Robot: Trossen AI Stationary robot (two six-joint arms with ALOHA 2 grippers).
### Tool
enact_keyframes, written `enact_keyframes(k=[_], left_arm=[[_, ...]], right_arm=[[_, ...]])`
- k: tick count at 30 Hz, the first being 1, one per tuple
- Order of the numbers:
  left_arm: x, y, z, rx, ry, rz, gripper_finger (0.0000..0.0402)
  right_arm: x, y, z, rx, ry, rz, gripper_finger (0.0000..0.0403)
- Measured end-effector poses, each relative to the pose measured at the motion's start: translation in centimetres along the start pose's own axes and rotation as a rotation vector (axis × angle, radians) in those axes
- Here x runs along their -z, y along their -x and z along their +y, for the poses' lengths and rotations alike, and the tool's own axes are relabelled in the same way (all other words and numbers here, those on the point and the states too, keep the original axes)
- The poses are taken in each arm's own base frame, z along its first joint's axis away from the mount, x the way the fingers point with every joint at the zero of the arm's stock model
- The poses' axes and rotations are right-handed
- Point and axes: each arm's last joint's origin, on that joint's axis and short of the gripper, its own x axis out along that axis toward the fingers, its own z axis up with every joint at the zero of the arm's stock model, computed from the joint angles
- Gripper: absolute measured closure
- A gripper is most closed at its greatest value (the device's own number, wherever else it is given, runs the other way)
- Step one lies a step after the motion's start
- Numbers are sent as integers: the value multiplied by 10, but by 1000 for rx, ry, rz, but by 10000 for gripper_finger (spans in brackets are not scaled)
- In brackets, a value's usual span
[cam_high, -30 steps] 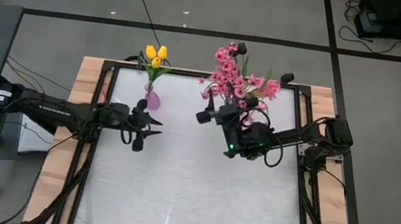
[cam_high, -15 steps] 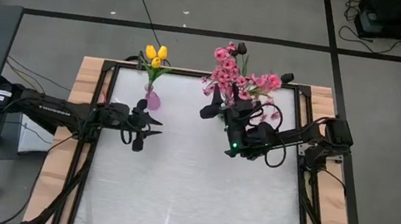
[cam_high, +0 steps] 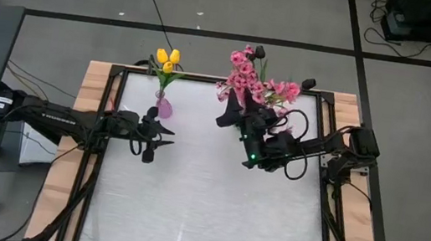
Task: Sort flowers into vase by color
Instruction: Put the pink flower into the green vase
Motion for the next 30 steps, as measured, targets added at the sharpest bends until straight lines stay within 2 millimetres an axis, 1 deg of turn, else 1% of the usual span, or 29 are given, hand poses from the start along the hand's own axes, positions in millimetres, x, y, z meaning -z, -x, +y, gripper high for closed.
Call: enact_keyframes(k=[7,10,13,20,26,30], left_arm=[[0,0,0,0,0,0,255],[0,0,0,0,0,0,255],[0,0,0,0,0,0,255],[0,0,0,0,0,0,255],[0,0,0,0,0,0,255],[0,0,0,0,0,0,255]], right_arm=[[-6,-2,0,-83,-366,-35,105],[-9,-5,1,-154,-502,-41,105],[-9,-8,1,-189,-607,-38,105],[-9,-9,0,-198,-717,-29,105],[-9,-8,1,-214,-725,-24,105],[-9,-9,2,-267,-845,-7,105]])
